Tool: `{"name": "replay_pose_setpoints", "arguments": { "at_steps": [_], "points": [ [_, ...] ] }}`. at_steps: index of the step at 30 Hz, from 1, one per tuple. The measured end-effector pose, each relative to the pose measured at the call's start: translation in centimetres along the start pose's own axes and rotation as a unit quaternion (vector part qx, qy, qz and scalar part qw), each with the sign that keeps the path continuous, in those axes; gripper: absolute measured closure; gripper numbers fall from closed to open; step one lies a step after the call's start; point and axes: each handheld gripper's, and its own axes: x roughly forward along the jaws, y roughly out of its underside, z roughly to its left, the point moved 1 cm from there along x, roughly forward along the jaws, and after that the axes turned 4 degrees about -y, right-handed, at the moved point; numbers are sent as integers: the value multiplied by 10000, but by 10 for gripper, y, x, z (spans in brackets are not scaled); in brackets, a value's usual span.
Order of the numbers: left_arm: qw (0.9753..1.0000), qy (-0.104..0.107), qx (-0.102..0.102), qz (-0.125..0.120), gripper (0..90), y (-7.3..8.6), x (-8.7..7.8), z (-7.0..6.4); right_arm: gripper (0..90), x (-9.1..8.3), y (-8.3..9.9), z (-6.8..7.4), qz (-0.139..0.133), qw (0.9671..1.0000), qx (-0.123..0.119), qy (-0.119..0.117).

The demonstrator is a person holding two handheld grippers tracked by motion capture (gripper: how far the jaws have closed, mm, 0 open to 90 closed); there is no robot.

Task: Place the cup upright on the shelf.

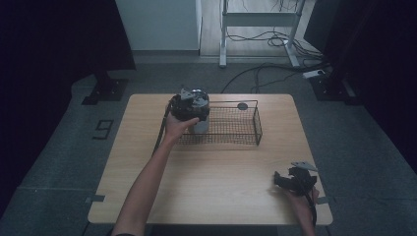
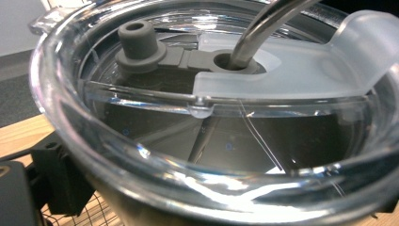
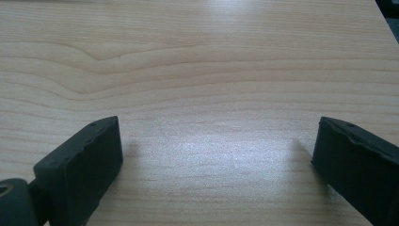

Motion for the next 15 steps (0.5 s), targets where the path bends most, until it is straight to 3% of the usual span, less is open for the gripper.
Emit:
{"name": "replay_pose_setpoints", "arguments": {
  "at_steps": [15],
  "points": [
    [9998,-103,-88,147,43,12,15,-2,19,0,0,0,0,10000,-1,0]
  ]
}}
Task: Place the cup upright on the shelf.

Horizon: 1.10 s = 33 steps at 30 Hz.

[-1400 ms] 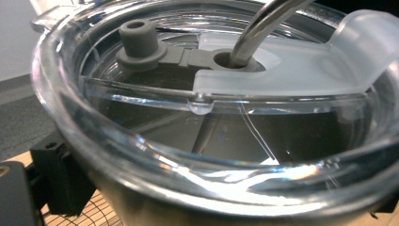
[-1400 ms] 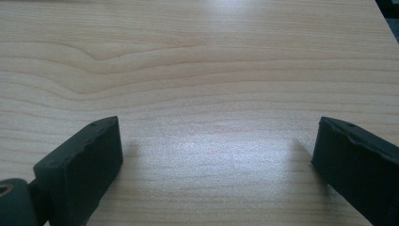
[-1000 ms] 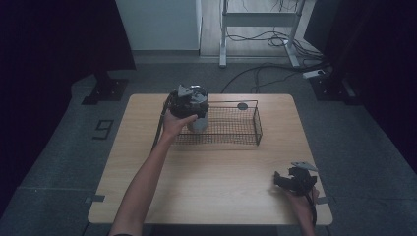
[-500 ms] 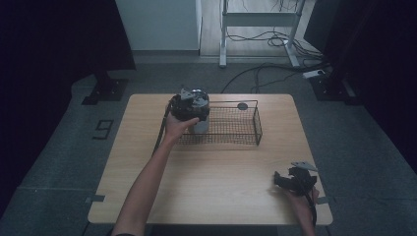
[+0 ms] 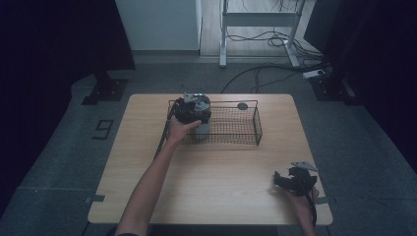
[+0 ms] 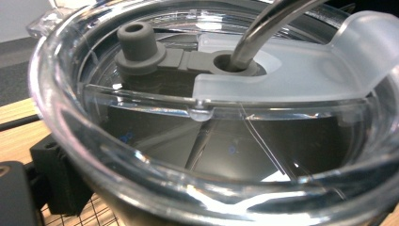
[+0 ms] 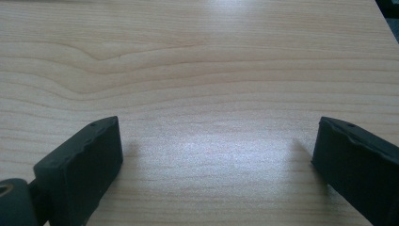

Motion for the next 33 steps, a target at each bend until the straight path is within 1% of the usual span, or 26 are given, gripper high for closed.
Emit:
{"name": "replay_pose_setpoints", "arguments": {
  "at_steps": [3,5,10,11,13,20,22,25,28,29,31,32,33],
  "points": [
    [10000,5,21,13,43,1,1,-1,19,0,0,0,0,10000,0,0],
    [10000,-32,67,15,43,2,3,-3,19,0,0,0,0,10000,0,0],
    [10000,-31,46,42,42,6,6,-6,19,0,0,0,-1,10000,0,0],
    [9999,-26,80,71,42,8,7,-7,19,0,0,0,-1,10000,1,0],
    [9999,-33,85,79,42,9,8,-7,19,0,0,0,-1,10000,-1,0],
    [10000,0,36,17,42,12,6,-5,19,0,0,0,0,10000,0,0],
    [10000,63,18,40,42,13,5,-3,19,0,0,0,0,10000,-1,0],
    [9999,90,17,90,40,13,4,-2,19,0,0,0,0,10000,-1,0],
    [9999,19,21,124,36,13,3,-3,19,0,0,0,0,10000,0,1],
    [9999,6,33,106,32,13,2,-4,19,0,0,0,1,10000,0,0],
    [10000,50,69,25,3,12,0,-5,19,0,0,0,1,10000,-1,0],
    [10000,40,83,-34,3,10,-3,-6,19,0,0,0,1,10000,-1,0],
    [9998,7,109,-171,0,7,-9,-7,19,0,0,0,0,10000,0,1]
  ]
}}
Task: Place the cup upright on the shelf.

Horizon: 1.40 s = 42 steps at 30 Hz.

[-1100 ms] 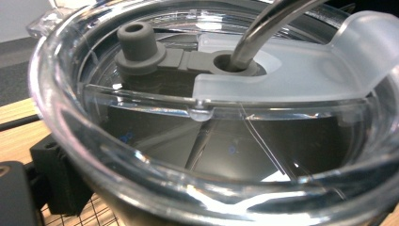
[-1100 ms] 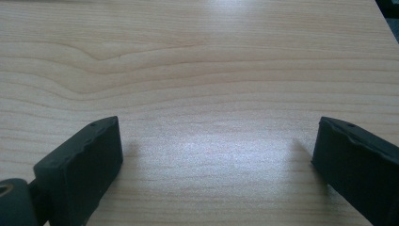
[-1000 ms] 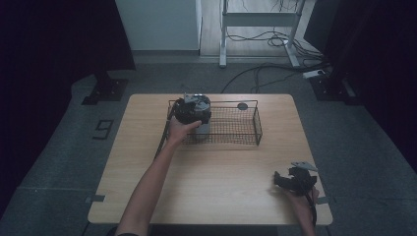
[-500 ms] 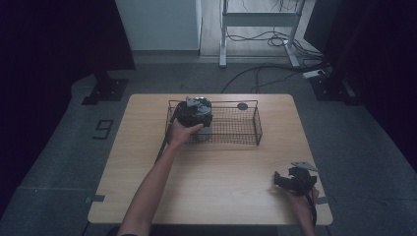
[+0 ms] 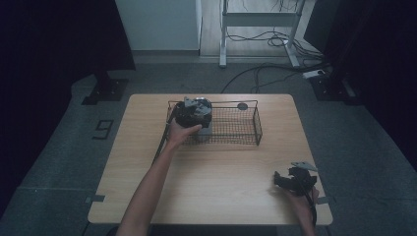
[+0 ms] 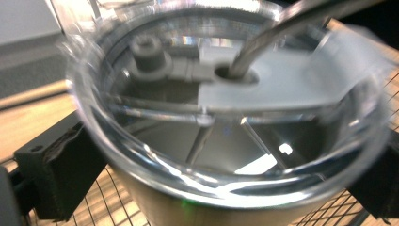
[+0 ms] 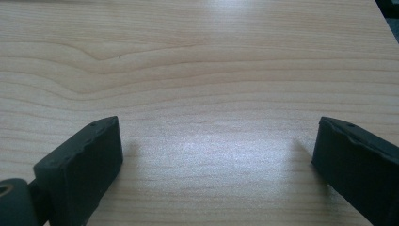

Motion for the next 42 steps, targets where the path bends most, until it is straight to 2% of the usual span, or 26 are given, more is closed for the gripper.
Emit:
{"name": "replay_pose_setpoints", "arguments": {
  "at_steps": [1,10,13,16,18,27,29,31,37,42],
  "points": [
    [10000,-57,-25,-31,0,-2,-2,0,19,0,0,0,1,10000,2,-1],
    [9999,-75,-19,-134,0,-5,-15,4,19,0,0,0,1,10000,1,1],
    [9996,-213,46,-174,0,-6,-20,3,19,0,0,0,2,10000,1,1],
    [9994,-155,-11,-319,0,-7,-30,3,19,0,0,0,1,10000,0,1],
    [9994,-142,-4,-331,0,-8,-32,3,19,0,0,0,2,10000,0,2],
    [9992,-87,131,-358,0,-5,-50,0,19,0,0,0,3,10000,-1,2],
    [9991,-178,218,-305,0,-2,-55,-3,19,0,0,0,2,10000,1,2],
    [9991,-174,243,-293,1,-1,-58,-4,19,0,0,0,2,10000,0,3],
    [9993,-13,321,-212,1,7,-70,-9,19,0,0,0,2,10000,-1,3],
    [9992,215,218,-269,12,18,-83,-14,19,0,0,0,1,10000,-3,4]
  ]
}}
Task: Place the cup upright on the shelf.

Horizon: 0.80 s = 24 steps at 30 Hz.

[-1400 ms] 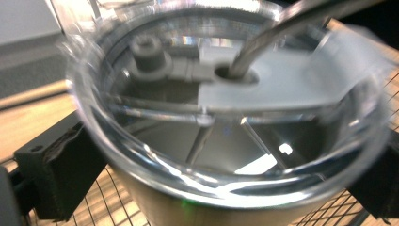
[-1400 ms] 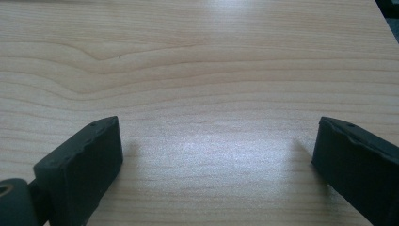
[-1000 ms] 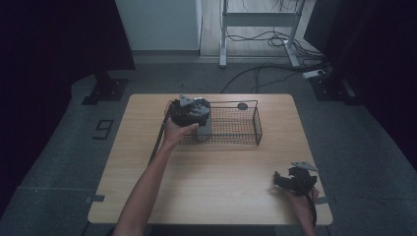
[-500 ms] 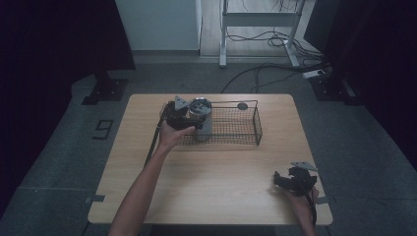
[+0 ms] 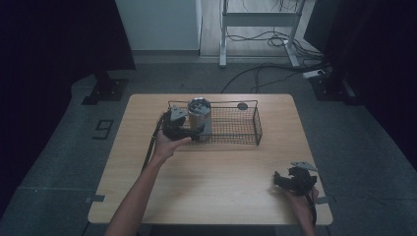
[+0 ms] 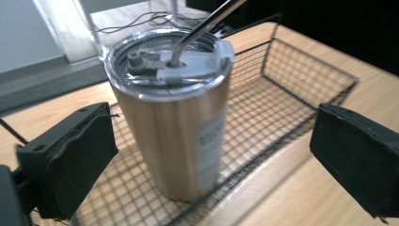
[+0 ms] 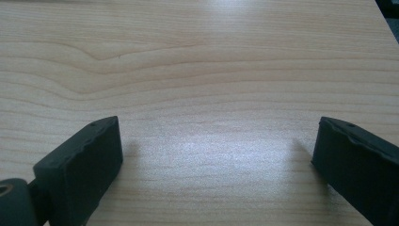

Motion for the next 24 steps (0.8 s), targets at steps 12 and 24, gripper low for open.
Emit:
{"name": "replay_pose_setpoints", "arguments": {
  "at_steps": [12,24],
  "points": [
    [9999,148,-25,58,21,24,-27,-6,19,0,0,0,6,10000,19,2],
    [9991,283,-162,270,40,69,-45,-8,19,0,0,0,8,10000,10,1]
  ]
}}
